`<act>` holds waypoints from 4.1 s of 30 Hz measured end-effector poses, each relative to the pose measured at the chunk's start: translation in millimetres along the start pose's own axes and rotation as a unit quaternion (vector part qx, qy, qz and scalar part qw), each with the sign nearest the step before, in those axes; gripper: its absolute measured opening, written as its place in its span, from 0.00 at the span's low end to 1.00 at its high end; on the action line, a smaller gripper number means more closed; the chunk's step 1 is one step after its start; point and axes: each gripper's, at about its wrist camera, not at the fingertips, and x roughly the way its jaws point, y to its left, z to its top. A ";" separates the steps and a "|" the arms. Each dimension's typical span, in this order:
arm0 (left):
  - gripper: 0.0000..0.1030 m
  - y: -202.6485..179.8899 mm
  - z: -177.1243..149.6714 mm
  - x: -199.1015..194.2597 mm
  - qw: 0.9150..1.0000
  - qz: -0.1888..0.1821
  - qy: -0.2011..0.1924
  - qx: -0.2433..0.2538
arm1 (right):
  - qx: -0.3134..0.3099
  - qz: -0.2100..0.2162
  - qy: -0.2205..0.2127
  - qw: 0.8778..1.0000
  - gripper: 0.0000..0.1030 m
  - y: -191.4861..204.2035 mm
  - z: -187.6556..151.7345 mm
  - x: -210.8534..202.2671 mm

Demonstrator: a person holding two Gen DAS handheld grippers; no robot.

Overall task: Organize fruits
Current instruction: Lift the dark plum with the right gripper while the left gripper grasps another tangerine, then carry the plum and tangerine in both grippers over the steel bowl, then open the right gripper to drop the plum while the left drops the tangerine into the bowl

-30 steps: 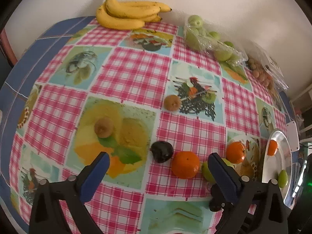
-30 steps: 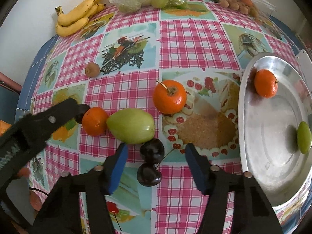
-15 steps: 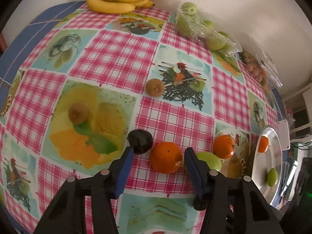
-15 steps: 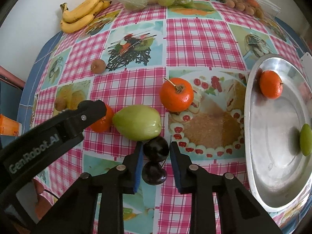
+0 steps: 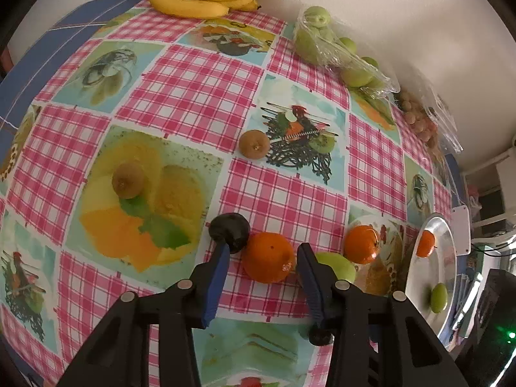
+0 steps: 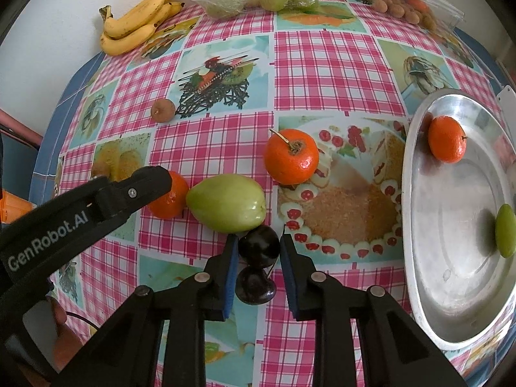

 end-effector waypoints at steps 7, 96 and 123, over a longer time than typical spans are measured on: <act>0.42 -2.0 -1.7 5.9 1.000 0.003 0.014 -0.005 | 0.000 -0.001 0.001 1.000 0.26 -1.0 -1.3 -1.0; 0.35 -193.1 -86.9 -6.1 0.973 -0.031 -0.014 0.228 | 0.252 -0.034 -0.111 0.961 0.25 -216.2 -45.2 -121.3; 0.35 -198.3 -94.3 22.8 0.969 -0.012 0.002 0.246 | 0.239 -0.033 -0.054 0.969 0.25 -208.1 -45.1 -79.9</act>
